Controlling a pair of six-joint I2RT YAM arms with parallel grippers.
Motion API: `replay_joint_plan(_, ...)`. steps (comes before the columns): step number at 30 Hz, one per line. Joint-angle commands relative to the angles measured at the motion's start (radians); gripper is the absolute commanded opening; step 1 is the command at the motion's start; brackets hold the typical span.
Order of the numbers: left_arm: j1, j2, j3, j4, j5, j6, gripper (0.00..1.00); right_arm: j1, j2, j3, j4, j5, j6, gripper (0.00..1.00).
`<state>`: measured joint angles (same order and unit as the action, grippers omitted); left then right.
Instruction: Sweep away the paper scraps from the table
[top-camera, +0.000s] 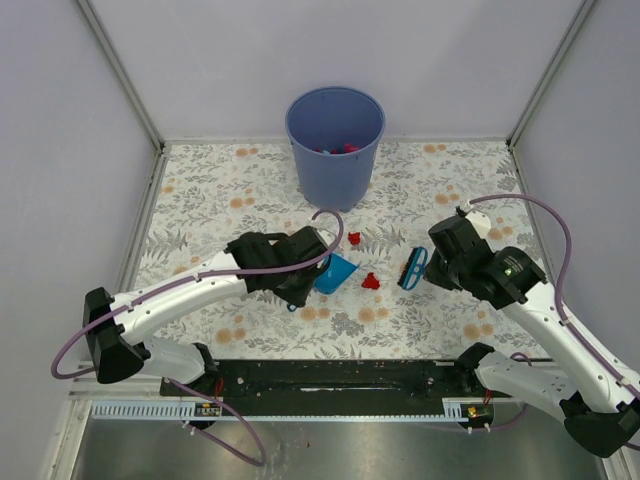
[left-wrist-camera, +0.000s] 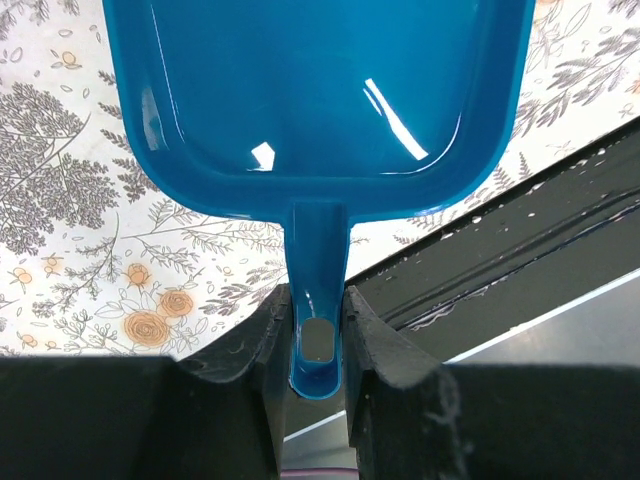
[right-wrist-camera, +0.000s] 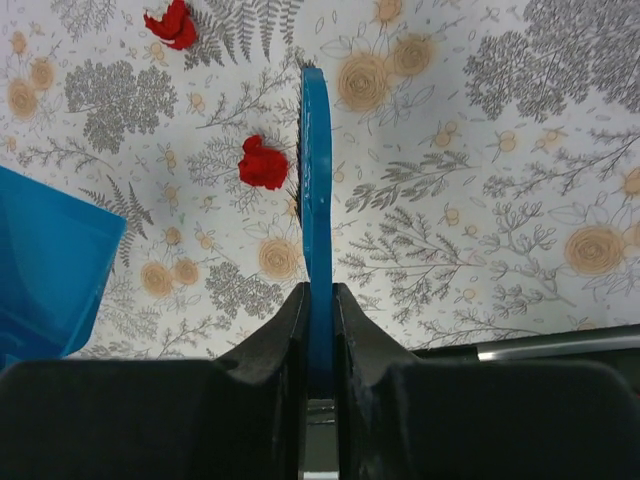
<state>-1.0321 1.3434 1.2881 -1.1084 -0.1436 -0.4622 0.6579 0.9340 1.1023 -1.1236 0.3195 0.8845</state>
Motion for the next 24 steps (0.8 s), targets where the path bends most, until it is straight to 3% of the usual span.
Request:
replay_joint_plan(1, -0.020, -0.012, -0.041, 0.034, -0.028, 0.005, 0.00, -0.003, -0.014, 0.057, 0.064, 0.113, -0.106, 0.00)
replay_joint_plan(12, -0.080, 0.033, -0.145, 0.107, -0.025, -0.026, 0.00, -0.003, 0.126, 0.054, 0.281, 0.102, -0.410, 0.00)
replay_joint_plan(24, -0.120, 0.172, -0.145, 0.150, -0.002, 0.017, 0.00, -0.003, 0.232, -0.056, 0.453, 0.001, -0.513, 0.00)
